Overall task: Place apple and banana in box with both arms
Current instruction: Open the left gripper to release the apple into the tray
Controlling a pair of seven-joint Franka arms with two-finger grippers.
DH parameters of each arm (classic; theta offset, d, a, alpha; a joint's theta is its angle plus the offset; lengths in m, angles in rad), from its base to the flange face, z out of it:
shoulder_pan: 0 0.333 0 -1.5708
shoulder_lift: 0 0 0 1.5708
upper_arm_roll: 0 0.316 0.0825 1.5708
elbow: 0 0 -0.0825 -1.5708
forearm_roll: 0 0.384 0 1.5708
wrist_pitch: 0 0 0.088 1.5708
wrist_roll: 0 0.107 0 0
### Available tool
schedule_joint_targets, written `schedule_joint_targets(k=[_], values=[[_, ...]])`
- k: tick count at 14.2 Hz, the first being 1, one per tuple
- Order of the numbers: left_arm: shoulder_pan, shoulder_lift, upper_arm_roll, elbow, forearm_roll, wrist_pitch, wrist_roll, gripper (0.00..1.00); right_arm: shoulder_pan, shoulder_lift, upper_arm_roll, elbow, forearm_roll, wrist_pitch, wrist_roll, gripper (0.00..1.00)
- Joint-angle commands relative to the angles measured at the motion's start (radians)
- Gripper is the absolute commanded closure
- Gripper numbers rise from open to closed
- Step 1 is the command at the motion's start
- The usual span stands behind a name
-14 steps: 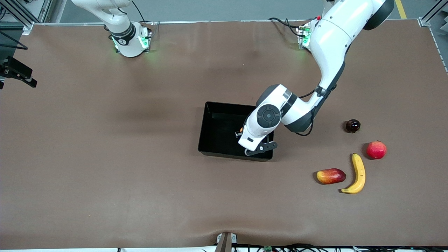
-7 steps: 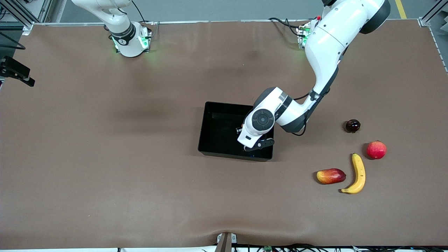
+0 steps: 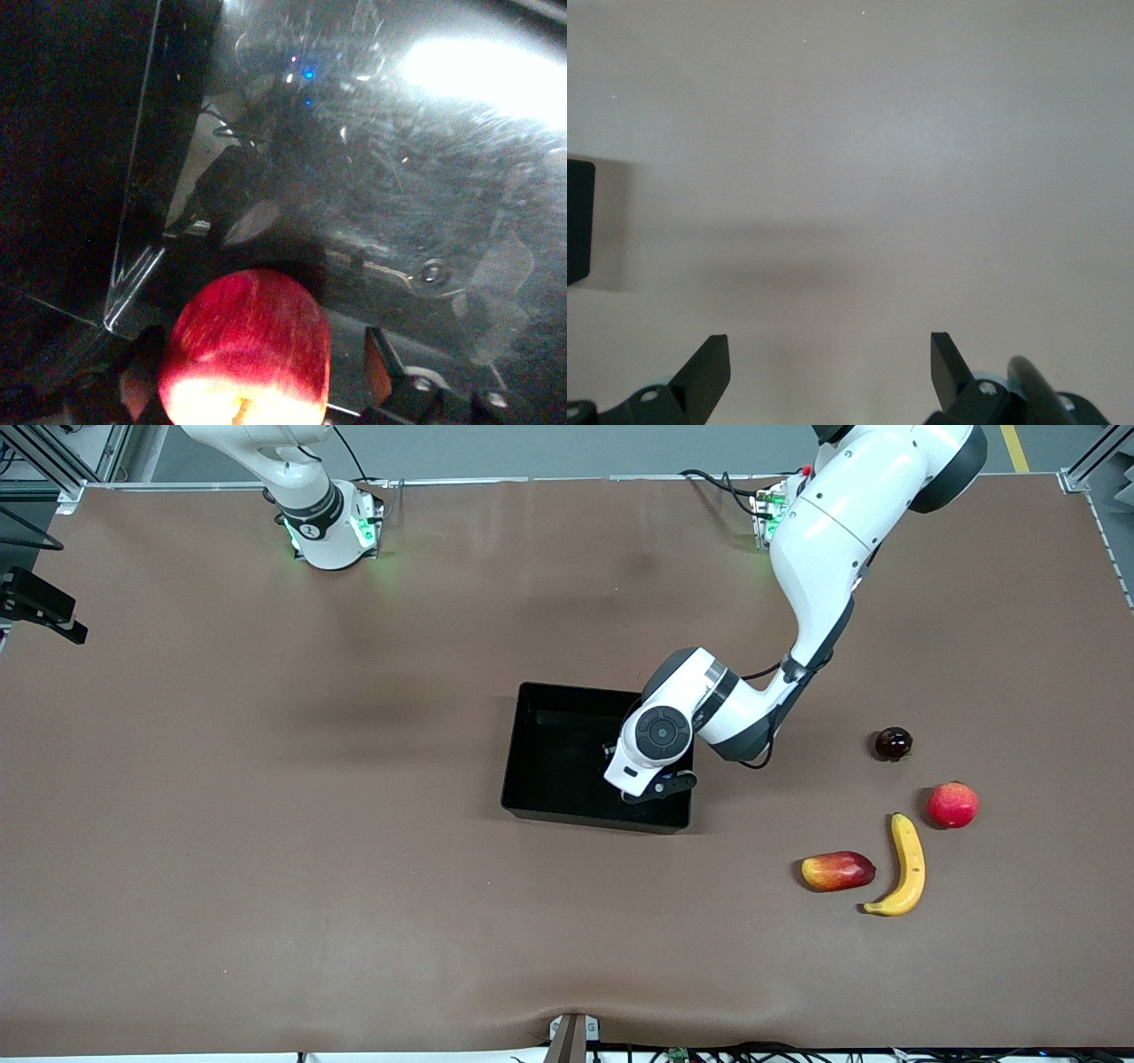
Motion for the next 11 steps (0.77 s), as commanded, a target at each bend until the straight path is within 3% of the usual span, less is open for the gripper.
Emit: schedule_joint_targets(k=[1,6,11], values=[[0.019,-0.066,0.009,0.042,0.006,-0.072,-0.006,0.00,-0.015,-0.005,0.013,0.002,-0.016,-0.009,-0.001,0.00],[0.180,-0.182,0.018,0.105,0.009,-0.162,0.091,0.00,-0.016,-0.005,0.014,0.002,-0.015,-0.011,-0.001,0.00],[0.384,-0.166,0.023,0.104,0.046,-0.149,0.378,0.00,-0.013,-0.004,0.014,0.002,-0.015,-0.009,-0.001,0.00]])
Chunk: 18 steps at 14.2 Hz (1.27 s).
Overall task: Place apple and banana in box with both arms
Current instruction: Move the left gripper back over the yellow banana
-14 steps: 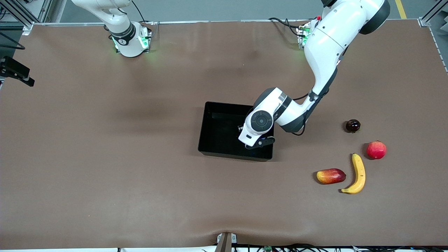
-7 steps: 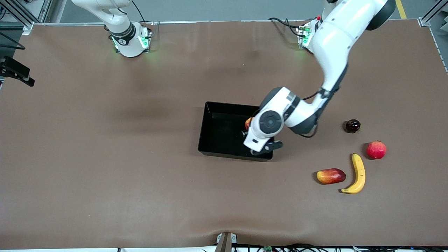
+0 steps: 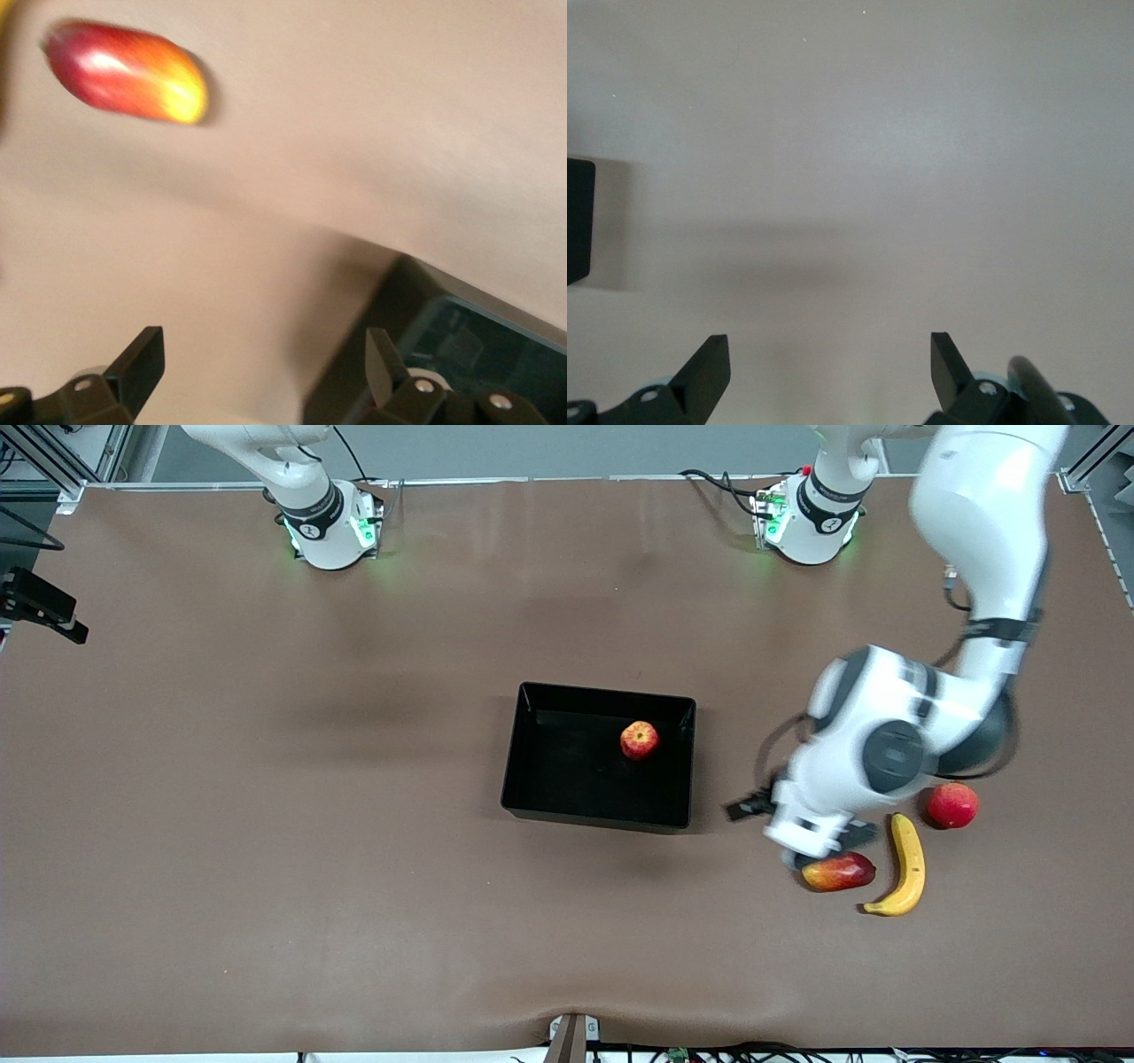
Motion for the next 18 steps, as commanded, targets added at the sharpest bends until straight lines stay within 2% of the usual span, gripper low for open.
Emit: schedule_joint_targets(k=[1,3,5,10,12,18], values=[[0.084,0.030,-0.006,-0.008,0.094,0.024,0.130,0.00,-0.013,-0.004,0.013,0.003,-0.015,-0.009,-0.001,0.00],[0.133,0.066,-0.008,-0.010,0.236,0.077,0.173,0.00,-0.013,-0.004,0.013,0.003,-0.013,-0.009,-0.001,0.00],[0.174,0.096,-0.006,-0.011,0.312,0.157,0.203,0.00,-0.014,-0.004,0.013,0.003,-0.013,-0.007,-0.001,0.00],[0.266,0.173,0.003,-0.008,0.326,0.329,0.507,0.00,-0.015,-0.002,0.013,0.003,-0.011,-0.007,-0.001,0.00],[0.268,0.199,0.058,-0.008,0.324,0.410,0.586,0.00,-0.015,-0.002,0.013,0.003,-0.011,-0.007,-0.001,0.00],[0.270,0.248,0.078,-0.007,0.315,0.481,0.609,0.06,-0.015,-0.002,0.013,0.003,-0.011,-0.007,-0.001,0.00]])
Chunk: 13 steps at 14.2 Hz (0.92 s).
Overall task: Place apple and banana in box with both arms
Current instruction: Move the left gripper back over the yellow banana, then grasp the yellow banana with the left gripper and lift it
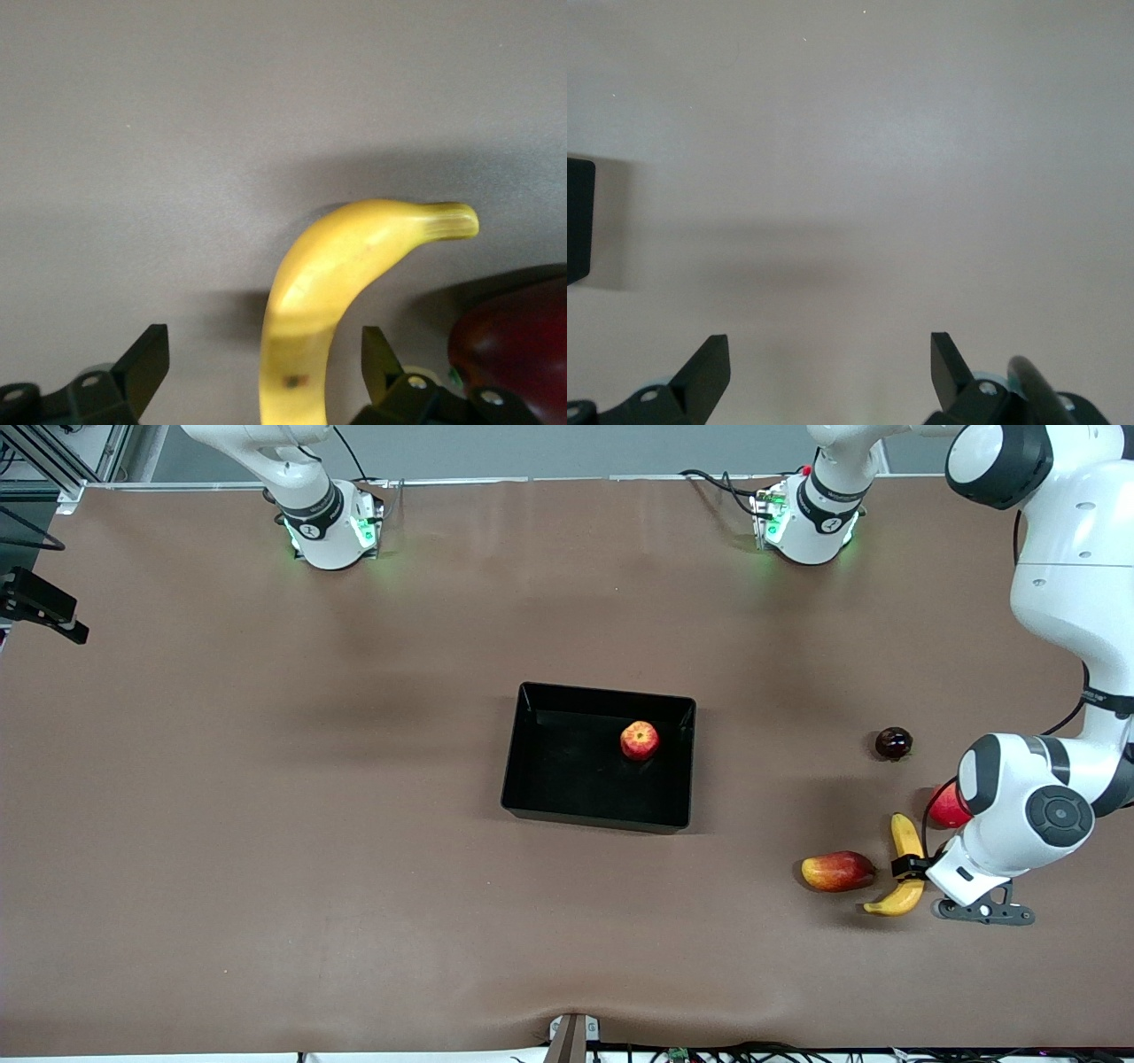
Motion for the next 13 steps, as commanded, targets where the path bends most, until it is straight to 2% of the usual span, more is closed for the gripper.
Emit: schedule_joint_targets(k=[1,3,5,7,8,11,13], values=[[-0.003,0.003,0.002,0.002,0.007,0.013,-0.004,0.06,-0.015,-0.002,0.013,0.003,-0.011,-0.007,-0.001,0.00],[-0.003,0.013,0.002,0.000,-0.001,0.013,-0.001,0.23,-0.015,-0.002,0.013,0.003,-0.011,-0.006,-0.001,0.00],[-0.002,0.021,0.002,-0.001,-0.001,0.013,-0.004,0.62,-0.015,-0.002,0.013,0.003,-0.011,-0.007,-0.002,0.00],[-0.002,0.015,0.002,-0.004,-0.001,0.010,-0.004,0.95,-0.015,-0.002,0.013,0.003,-0.011,-0.007,-0.001,0.00],[0.000,0.010,0.001,-0.007,0.001,0.002,-0.001,1.00,-0.015,-0.002,0.013,0.003,-0.011,-0.007,-0.001,0.00],[0.006,-0.014,-0.009,-0.012,0.002,-0.010,0.040,1.00,-0.015,-0.002,0.013,0.003,-0.011,-0.006,-0.001,0.00],[0.006,-0.061,-0.025,-0.009,0.001,-0.074,0.057,1.00,-0.015,-0.002,0.013,0.003,-0.011,-0.006,-0.001,0.00]])
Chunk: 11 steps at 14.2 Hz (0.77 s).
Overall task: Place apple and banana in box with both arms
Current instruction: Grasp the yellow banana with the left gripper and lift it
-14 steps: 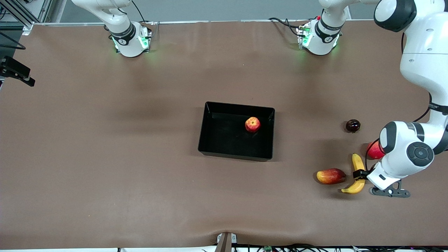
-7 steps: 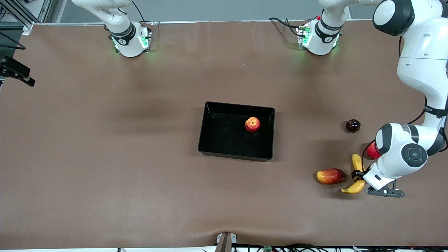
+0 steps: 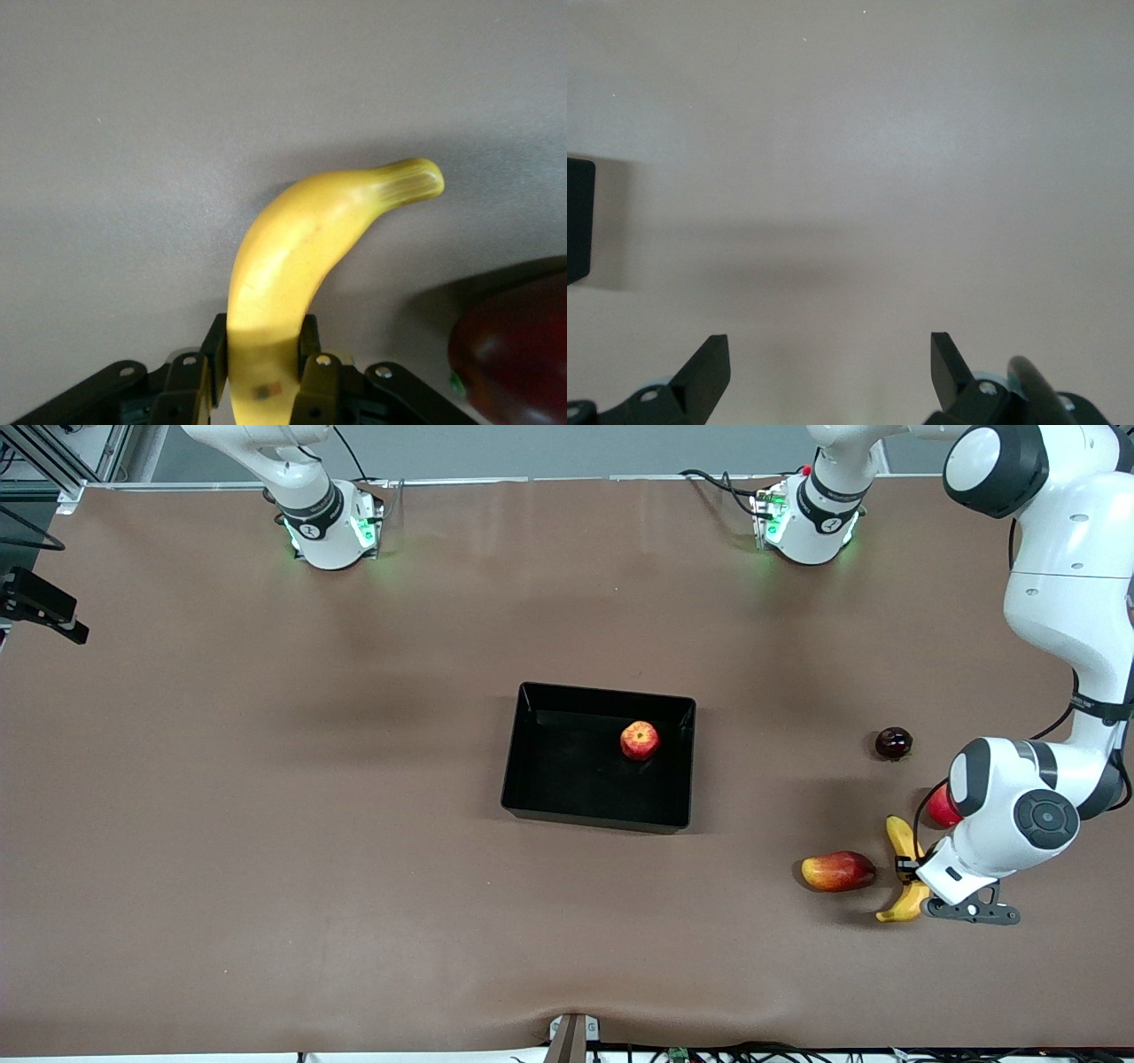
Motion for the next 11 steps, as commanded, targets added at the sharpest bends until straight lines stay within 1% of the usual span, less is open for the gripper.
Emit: schedule_joint_targets(k=[1,4,5,7,9,11], values=[[0.013,-0.098,-0.045,-0.014,-0.013,-0.112,0.024,1.00,-0.015,-0.002,0.013,0.003,-0.011,-0.007,-0.001,0.00],[0.065,-0.193,-0.152,-0.014,-0.085,-0.283,0.022,1.00,-0.016,-0.002,0.013,0.003,-0.011,-0.007,-0.001,0.00],[0.066,-0.225,-0.176,-0.014,-0.106,-0.336,0.015,1.00,-0.016,-0.002,0.013,0.003,-0.011,-0.007,-0.002,0.00],[0.065,-0.279,-0.204,-0.014,-0.145,-0.417,0.008,1.00,-0.016,-0.002,0.013,0.003,-0.011,-0.007,-0.002,0.00],[0.063,-0.304,-0.244,-0.014,-0.209,-0.477,-0.037,1.00,-0.016,-0.002,0.013,0.003,-0.011,-0.007,-0.002,0.00],[0.057,-0.311,-0.296,-0.014,-0.226,-0.512,-0.144,1.00,-0.016,-0.002,0.013,0.003,-0.011,-0.007,-0.002,0.00]])
